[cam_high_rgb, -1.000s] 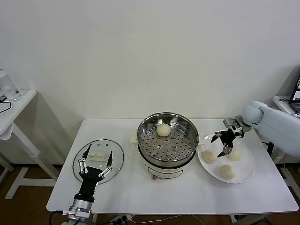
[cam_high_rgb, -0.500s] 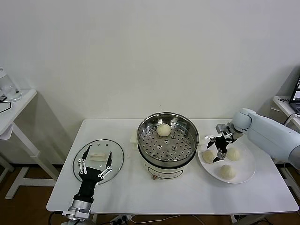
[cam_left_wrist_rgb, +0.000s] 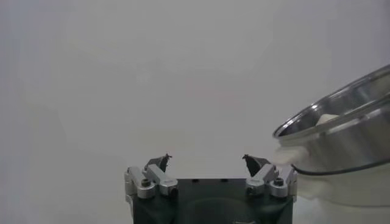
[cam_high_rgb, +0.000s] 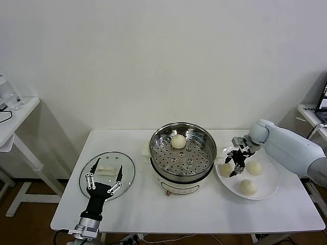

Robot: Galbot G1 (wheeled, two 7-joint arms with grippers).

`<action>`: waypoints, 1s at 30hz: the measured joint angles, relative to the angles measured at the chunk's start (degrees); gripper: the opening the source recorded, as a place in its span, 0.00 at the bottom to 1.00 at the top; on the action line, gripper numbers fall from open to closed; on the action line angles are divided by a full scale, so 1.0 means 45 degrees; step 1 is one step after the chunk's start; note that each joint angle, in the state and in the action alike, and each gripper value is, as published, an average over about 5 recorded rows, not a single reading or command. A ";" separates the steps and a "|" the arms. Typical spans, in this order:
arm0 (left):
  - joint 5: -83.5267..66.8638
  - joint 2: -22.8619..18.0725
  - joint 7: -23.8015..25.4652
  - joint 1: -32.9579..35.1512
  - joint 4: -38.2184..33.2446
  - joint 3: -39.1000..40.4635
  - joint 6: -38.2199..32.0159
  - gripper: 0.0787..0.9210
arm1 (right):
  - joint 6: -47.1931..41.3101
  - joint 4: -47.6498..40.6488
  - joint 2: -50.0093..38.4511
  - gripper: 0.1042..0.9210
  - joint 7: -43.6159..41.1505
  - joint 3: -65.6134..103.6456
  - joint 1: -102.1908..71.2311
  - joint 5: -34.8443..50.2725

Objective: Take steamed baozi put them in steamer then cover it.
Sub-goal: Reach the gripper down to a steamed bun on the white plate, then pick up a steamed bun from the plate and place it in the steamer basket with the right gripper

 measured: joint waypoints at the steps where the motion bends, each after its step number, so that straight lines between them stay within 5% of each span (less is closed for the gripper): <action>1: -0.0013 0.0015 0.0024 -0.0017 -0.0019 0.0010 0.0011 0.88 | 0.0028 0.0078 -0.0048 0.72 -0.0098 -0.0044 0.0159 0.0008; 18: -0.0141 0.0171 0.0279 -0.0036 -0.0503 0.0124 0.0343 0.88 | -0.0164 0.1863 0.0445 0.74 -0.2599 -0.2419 0.5318 0.1163; 30: -0.0238 0.0375 0.0288 -0.0225 -0.0694 0.0169 0.0469 0.88 | -0.1533 0.3287 0.2317 0.73 -0.2164 -0.4442 0.7437 0.3603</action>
